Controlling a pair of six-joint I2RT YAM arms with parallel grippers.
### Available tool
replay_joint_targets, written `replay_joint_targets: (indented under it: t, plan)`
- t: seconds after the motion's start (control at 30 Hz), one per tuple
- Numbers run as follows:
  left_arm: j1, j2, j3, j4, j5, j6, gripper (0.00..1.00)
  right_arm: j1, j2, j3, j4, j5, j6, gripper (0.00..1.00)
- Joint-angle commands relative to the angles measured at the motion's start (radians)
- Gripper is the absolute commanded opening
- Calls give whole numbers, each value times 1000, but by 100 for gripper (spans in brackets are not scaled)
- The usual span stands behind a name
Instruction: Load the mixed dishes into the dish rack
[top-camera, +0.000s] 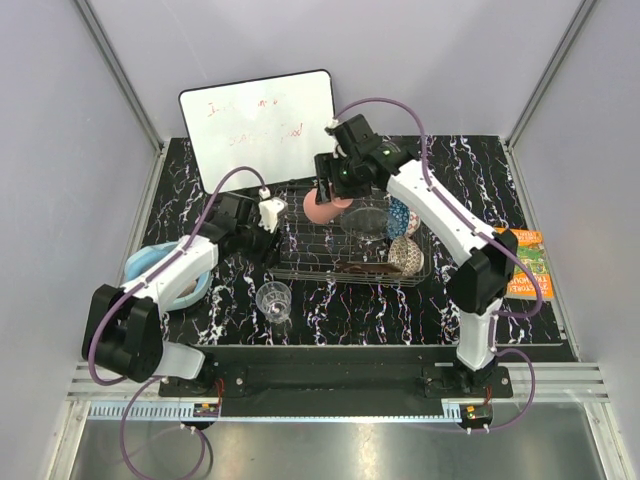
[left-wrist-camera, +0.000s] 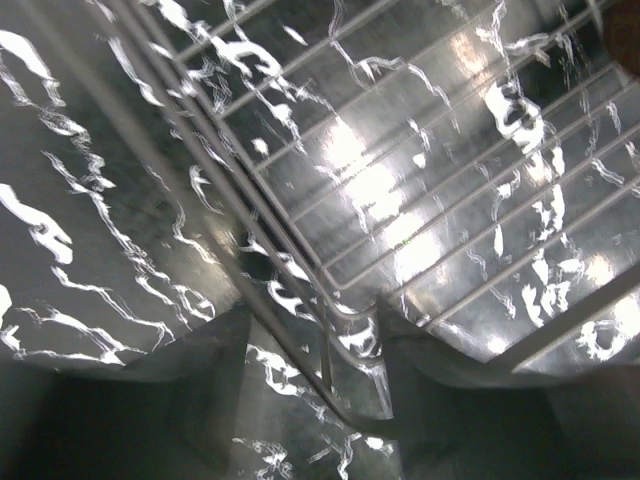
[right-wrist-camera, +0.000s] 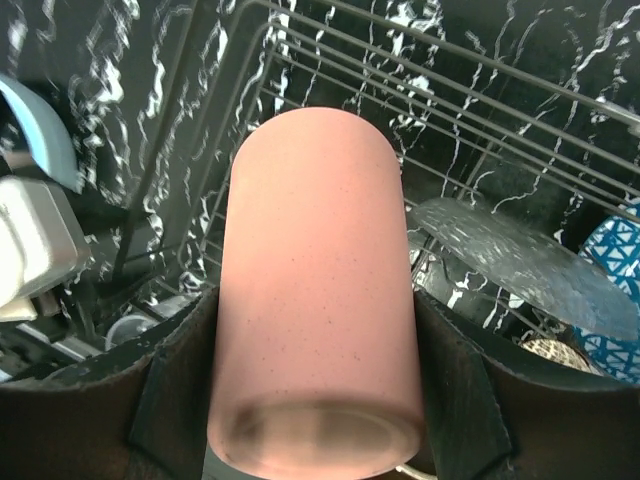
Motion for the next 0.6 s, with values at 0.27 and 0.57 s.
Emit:
replay_joint_targets:
  t: [0.27, 0.57]
  plan:
    - [43, -171, 154, -184, 19, 44, 99, 128, 294, 396, -243, 124, -118, 0]
    - [262, -249, 218, -192, 108, 47, 99, 158, 362, 432, -294, 162, -118, 0]
